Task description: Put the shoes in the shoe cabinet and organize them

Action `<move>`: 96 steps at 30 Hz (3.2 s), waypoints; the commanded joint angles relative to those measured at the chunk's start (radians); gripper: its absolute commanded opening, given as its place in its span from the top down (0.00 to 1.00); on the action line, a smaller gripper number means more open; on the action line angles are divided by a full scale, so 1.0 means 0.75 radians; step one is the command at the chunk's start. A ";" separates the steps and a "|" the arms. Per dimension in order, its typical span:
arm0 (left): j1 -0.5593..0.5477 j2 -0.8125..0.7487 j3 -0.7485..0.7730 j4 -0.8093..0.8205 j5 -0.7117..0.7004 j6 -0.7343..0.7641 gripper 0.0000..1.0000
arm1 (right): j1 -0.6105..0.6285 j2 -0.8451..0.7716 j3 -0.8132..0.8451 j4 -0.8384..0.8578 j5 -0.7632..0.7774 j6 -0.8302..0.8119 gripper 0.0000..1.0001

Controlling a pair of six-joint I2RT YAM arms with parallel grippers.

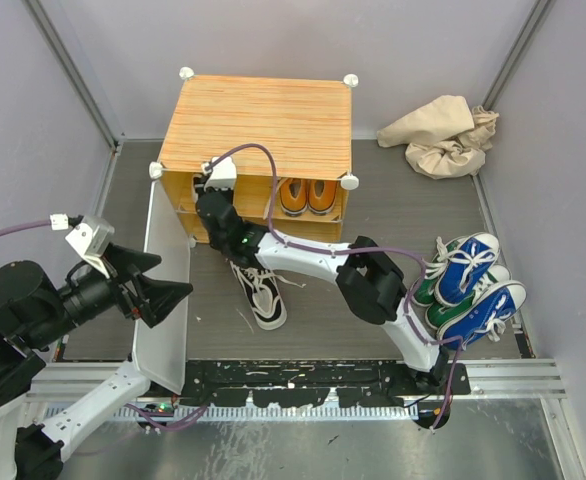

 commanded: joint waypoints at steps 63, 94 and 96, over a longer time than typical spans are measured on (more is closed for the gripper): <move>-0.002 -0.010 -0.213 0.150 -0.030 -0.038 0.02 | 0.284 -0.931 -1.233 -0.498 -0.575 0.233 0.19; -0.002 -0.074 -0.179 0.117 -0.042 -0.071 0.02 | 0.455 -1.071 -1.114 -0.577 -0.070 0.249 0.99; -0.002 -0.071 -0.161 0.110 -0.035 -0.070 0.02 | 0.455 -1.124 -1.070 -0.586 -0.106 0.239 0.99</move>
